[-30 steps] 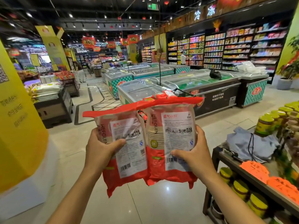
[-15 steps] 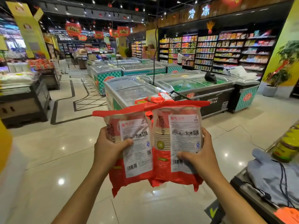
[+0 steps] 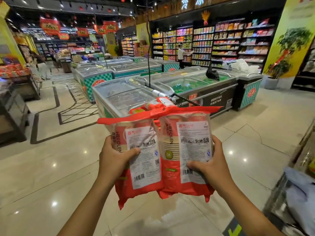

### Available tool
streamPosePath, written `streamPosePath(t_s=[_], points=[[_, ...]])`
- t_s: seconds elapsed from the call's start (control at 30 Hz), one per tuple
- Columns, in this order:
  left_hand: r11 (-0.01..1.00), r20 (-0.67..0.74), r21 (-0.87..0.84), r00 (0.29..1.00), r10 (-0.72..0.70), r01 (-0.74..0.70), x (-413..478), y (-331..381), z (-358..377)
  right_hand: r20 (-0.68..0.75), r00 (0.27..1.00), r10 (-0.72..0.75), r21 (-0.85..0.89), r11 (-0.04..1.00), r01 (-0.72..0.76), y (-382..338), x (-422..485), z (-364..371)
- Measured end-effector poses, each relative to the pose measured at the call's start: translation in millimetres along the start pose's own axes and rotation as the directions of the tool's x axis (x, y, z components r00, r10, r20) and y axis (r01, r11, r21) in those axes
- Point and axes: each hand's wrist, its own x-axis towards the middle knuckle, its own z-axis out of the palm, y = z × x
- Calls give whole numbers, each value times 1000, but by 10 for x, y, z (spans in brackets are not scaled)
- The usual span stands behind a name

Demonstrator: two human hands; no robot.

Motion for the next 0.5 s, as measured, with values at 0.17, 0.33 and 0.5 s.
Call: streamPosePath(t_s=[0.17,0.33,0.5], points=[[999,-6,41,1000,12,-12,785,-70,535,4,1000,11,38,999,-11,413,919,113],[997,-43,77,999,-18,21,1615,-49,993,60,998,30,71,997,-34,726,1955,243],[997,-73,61,996,-49,53,2253,-104,1413,104,994,37,93,995,-47,957,2833,281]])
